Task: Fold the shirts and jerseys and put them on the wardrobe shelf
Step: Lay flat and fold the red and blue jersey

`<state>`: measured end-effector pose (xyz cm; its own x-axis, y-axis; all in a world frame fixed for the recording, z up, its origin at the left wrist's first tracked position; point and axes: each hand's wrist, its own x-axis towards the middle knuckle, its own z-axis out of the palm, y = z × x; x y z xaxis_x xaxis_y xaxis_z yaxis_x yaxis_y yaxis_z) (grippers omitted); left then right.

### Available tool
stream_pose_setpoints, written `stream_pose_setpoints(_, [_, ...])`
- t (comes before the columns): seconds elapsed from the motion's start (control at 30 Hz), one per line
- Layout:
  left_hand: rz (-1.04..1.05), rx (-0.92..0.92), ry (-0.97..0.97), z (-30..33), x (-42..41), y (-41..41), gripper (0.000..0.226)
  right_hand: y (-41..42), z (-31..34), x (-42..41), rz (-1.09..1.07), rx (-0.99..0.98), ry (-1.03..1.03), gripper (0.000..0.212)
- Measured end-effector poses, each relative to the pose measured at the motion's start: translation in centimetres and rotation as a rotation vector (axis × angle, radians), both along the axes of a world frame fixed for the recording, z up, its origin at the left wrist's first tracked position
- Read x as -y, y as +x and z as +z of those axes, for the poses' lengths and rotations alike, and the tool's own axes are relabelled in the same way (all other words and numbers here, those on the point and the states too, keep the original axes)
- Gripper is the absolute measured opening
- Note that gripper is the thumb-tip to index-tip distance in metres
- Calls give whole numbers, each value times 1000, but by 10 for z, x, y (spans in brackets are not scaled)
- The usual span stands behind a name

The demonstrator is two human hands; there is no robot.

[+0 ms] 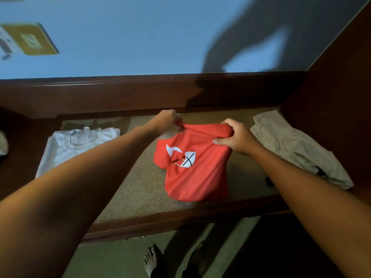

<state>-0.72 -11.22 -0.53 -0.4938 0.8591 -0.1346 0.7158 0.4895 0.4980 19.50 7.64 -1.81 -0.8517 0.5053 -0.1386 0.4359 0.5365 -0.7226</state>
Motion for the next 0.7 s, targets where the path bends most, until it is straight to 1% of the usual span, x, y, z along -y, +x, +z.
stream_pose_setpoints(0.07, [110, 182, 74, 2, 0, -4, 12, -3, 7, -1, 79, 70, 137, 30])
stream_pose_setpoints(0.1, [144, 261, 106, 2, 2, -6, 14, -5, 9, -2, 113, 104, 195, 30])
stream_pose_setpoints(0.13, [168, 303, 124, 1, 4, -8, 14, -6, 10, -3, 136, 130, 215, 35])
stream_pose_setpoints(0.17, [187, 327, 136, 0, 7, -10, 13, -6, 11, -5, 142, 148, 174, 41])
stream_pose_setpoints(0.2, [200, 334, 151, -1, 10, -12, 11, -6, 12, -7, 142, 152, 86, 46])
stream_pose_setpoints(0.27, [198, 291, 168, 0, 16, -16, 6, -6, 13, -12, 137, 146, -88, 51])
stream_pose_setpoints(0.33, [201, 173, 174, 1, 21, -24, 14, -7, 16, -17, 138, 136, -125, 49])
stream_pose_setpoints(0.4, [266, 94, 200, 2, 26, -37, 25, -7, 19, -24, 136, 130, -52, 49])
stream_pose_setpoints(0.5, [326, 8, 159, -1, 26, -57, 27, -7, 21, -39, 77, 130, 90, 42])
stream_pose_setpoints(0.63, [379, -78, 75, -15, -2, -64, 27, -16, 11, -63, 50, 130, 164, 44])
stream_pose_setpoints(0.7, [388, -81, 31, -26, -25, -63, 28, -22, -2, -79, 50, 142, 157, 37])
